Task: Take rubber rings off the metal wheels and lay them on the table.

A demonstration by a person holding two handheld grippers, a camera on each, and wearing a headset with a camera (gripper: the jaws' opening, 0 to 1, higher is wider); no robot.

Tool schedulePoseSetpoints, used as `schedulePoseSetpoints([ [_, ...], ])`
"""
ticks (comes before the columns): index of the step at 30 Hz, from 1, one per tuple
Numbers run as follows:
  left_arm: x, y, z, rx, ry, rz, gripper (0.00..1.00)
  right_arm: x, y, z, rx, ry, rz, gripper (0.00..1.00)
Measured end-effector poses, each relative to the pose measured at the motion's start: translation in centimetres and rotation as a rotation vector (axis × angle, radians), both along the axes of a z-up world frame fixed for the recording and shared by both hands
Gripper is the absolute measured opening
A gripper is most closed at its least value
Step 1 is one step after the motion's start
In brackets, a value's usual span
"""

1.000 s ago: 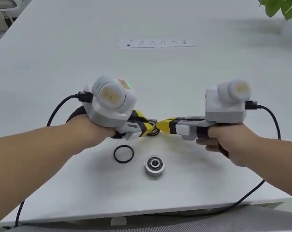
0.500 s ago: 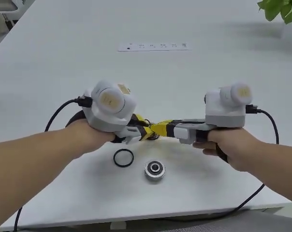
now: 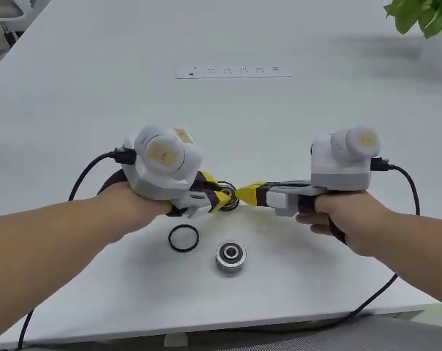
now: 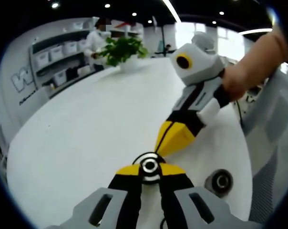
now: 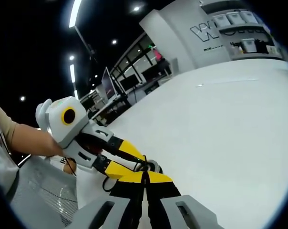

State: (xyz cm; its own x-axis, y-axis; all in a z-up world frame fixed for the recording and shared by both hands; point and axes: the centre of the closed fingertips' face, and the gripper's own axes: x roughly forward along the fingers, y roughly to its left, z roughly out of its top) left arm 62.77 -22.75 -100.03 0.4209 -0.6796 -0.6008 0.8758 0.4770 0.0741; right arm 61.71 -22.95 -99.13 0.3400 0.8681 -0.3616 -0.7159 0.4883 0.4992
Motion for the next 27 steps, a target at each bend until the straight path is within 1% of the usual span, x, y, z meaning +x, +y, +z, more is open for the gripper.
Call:
schedulePoseSetpoints([
  [3,-0.3,-0.1,0.3,-0.007,0.004,-0.013,0.15,-0.1,0.0,0.3,0.002,-0.005,0.004,0.0],
  [6,-0.5,0.0,0.9,-0.013,0.0,-0.022,0.16,-0.2,0.0,0.6,0.008,-0.006,0.005,0.0],
  [8,-0.6,0.1,1.5,-0.034,-0.001,-0.02,0.19,-0.2,-0.1,0.9,0.014,-0.008,0.004,0.0],
  [10,-0.9,0.2,1.9,-0.048,0.007,-0.028,0.21,-0.3,0.0,1.2,0.023,-0.006,0.003,0.0],
  [12,-1.1,0.5,2.1,-0.051,-0.003,-0.038,0.23,-0.4,0.2,1.5,0.027,-0.01,0.008,0.0],
  [15,-1.7,1.1,3.0,-0.062,-0.009,-0.047,0.26,-0.5,0.4,2.0,0.035,-0.016,0.013,0.0],
  [19,-2.2,1.8,4.1,-0.09,-0.009,-0.041,0.31,-0.6,0.7,2.5,0.046,-0.017,0.02,0.0],
  [21,-2.5,2.1,4.5,-0.095,-0.012,-0.041,0.34,-0.8,0.9,2.8,0.052,-0.019,0.025,0.0],
  [25,-3.3,2.9,5.4,-0.114,-0.017,-0.04,0.38,-1.1,1.4,3.4,0.064,-0.02,0.038,0.0],
  [27,-3.8,3.3,5.8,-0.128,-0.012,-0.037,0.4,-1.3,1.5,3.6,0.068,-0.019,0.041,0.0],
])
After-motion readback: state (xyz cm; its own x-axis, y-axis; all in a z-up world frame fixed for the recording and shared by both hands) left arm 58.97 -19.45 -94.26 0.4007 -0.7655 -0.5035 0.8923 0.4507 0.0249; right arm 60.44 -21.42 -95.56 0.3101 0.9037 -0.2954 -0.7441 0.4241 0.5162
